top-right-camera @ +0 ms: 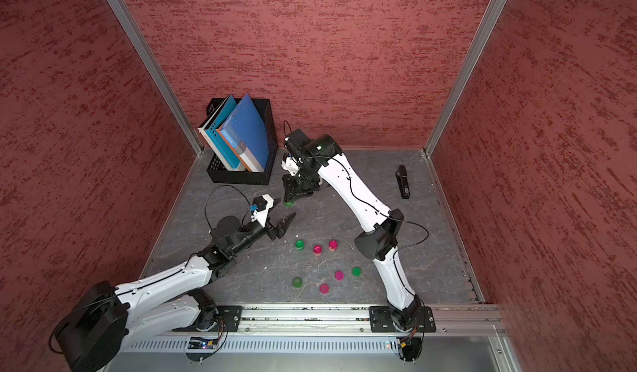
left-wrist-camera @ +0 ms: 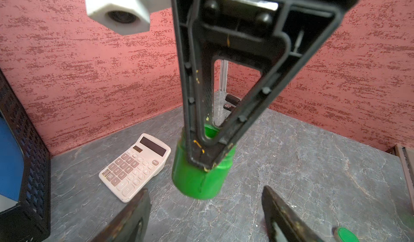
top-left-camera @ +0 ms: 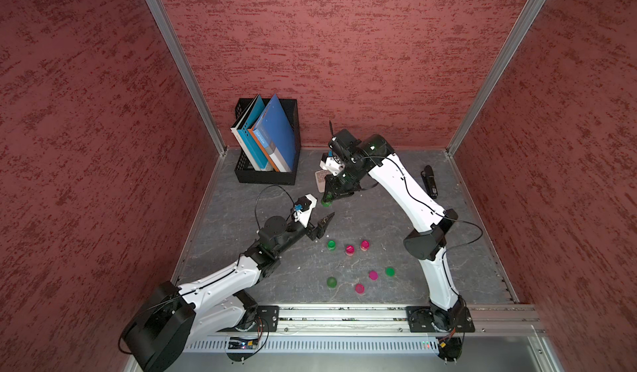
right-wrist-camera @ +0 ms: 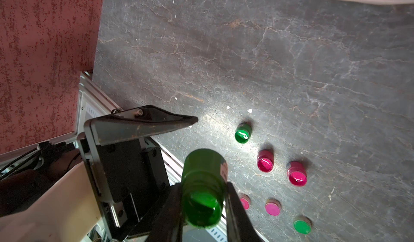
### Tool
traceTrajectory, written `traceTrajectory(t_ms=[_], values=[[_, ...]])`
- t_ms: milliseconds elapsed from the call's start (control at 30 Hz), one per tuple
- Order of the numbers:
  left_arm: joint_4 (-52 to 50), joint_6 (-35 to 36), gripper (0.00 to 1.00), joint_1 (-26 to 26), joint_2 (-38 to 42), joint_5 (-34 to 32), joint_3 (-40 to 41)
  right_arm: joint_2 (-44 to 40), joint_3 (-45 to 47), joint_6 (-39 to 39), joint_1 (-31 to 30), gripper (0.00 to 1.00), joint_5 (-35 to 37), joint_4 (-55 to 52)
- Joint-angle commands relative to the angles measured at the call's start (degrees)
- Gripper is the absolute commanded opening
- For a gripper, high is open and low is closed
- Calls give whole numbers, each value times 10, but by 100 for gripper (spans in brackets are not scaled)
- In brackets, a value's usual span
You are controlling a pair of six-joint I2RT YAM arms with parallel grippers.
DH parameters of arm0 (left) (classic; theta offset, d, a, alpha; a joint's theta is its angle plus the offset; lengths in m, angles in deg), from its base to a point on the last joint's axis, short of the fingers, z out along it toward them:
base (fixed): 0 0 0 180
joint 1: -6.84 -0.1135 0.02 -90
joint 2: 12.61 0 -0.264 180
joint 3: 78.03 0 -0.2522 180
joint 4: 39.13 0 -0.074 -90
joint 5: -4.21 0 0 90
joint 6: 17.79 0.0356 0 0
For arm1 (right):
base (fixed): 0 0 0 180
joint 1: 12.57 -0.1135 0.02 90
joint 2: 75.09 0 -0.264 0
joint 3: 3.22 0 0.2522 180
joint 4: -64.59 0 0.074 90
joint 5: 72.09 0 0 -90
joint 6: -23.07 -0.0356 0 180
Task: Close the paint jar lid
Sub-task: Pick up the paint jar from the center of the board.
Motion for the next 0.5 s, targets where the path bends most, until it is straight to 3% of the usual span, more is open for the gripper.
traceTrajectory(t_ms=[0, 233, 467], values=[[6, 18, 70, 6, 4, -9, -13, -7, 4, 3, -4, 25, -17, -87], [0, 26, 58, 8, 12, -21, -17, -7, 8, 2, -6, 25, -27, -84], [-20, 37, 58, 10, 18, -27, -25, -7, 13, 5, -10, 25, -33, -84]])
